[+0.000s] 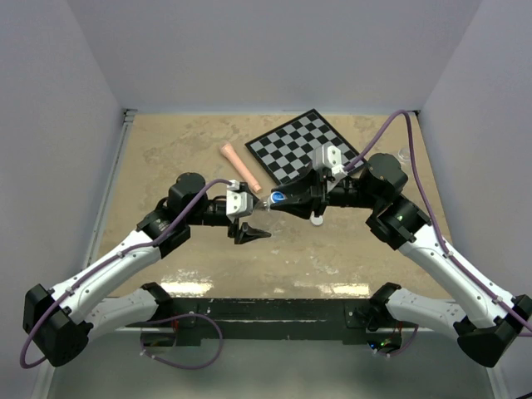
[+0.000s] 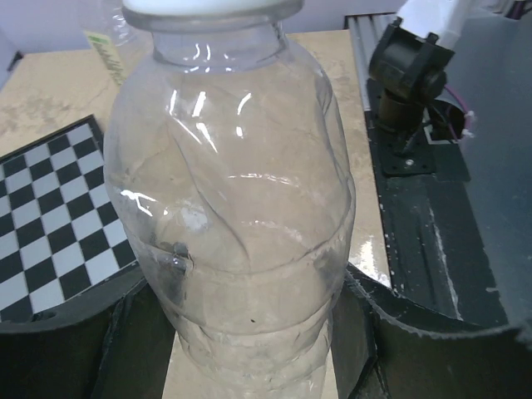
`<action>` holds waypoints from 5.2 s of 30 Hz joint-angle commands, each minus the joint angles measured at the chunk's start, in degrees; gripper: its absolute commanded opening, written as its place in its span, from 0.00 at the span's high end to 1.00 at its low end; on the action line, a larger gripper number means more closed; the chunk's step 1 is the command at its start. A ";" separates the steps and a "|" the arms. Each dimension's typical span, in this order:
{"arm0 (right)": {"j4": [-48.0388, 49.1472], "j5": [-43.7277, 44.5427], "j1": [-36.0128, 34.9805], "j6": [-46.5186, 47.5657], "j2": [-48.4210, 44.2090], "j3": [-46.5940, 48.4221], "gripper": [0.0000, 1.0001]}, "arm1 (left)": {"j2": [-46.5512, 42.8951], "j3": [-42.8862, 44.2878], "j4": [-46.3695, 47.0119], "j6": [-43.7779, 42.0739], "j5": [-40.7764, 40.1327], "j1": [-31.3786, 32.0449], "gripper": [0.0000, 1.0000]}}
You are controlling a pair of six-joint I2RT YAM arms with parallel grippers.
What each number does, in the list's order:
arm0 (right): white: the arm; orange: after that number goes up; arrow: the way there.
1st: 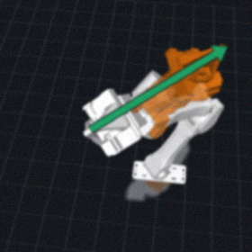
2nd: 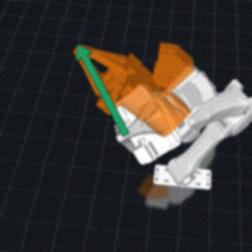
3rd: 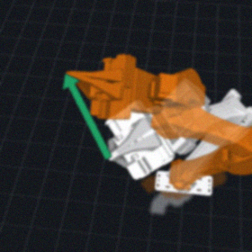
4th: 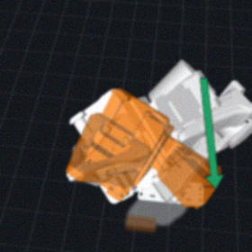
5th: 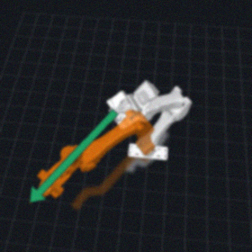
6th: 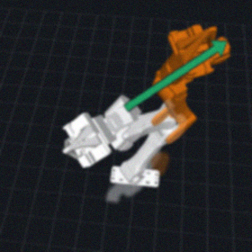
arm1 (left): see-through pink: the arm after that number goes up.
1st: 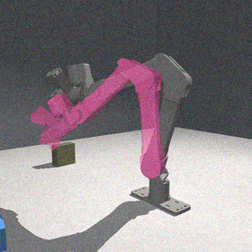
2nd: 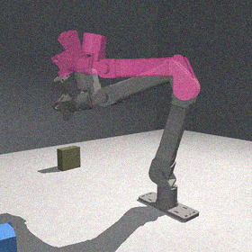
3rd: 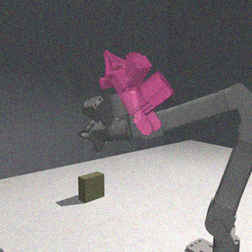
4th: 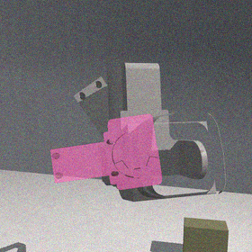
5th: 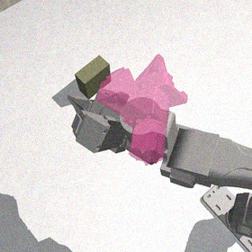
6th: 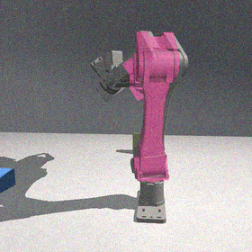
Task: Screw on the bottle caps
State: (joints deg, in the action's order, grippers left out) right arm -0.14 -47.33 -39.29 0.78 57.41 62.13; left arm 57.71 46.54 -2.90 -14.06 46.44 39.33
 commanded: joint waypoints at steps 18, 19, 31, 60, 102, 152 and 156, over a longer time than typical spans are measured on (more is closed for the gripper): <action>6.56 35.80 -0.79 -24.49 0.52 -7.02 1.00 | -0.06 4.69 12.91 6.94 -63.46 15.24 1.00; 6.91 37.47 -1.40 -25.46 0.25 -7.72 1.00 | 0.38 4.52 14.13 7.73 -65.92 15.86 1.00; 7.52 52.33 -7.82 -32.94 0.16 -10.80 1.00 | 7.59 2.59 31.45 0.97 -87.65 24.39 1.00; -13.29 30.39 -7.73 6.15 -11.09 2.99 0.14 | 6.01 11.46 -19.95 -10.88 -6.64 -1.71 1.00; -17.88 10.16 -7.73 16.54 -5.11 3.44 0.49 | 4.43 9.53 -22.94 -17.05 8.15 -1.63 1.00; -2.67 26.50 -1.06 -12.91 -4.49 -2.63 0.50 | -4.45 -4.79 12.04 10.45 -53.35 18.34 1.00; -0.21 23.79 0.17 -11.41 -6.69 -3.06 0.40 | -4.45 -7.78 13.79 16.87 -34.09 10.43 1.00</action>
State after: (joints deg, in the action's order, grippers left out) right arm -4.08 -23.00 -40.18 -11.66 53.30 59.33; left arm 54.13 40.47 5.04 -5.48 -7.09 55.70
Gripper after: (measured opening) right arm 0.575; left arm 0.675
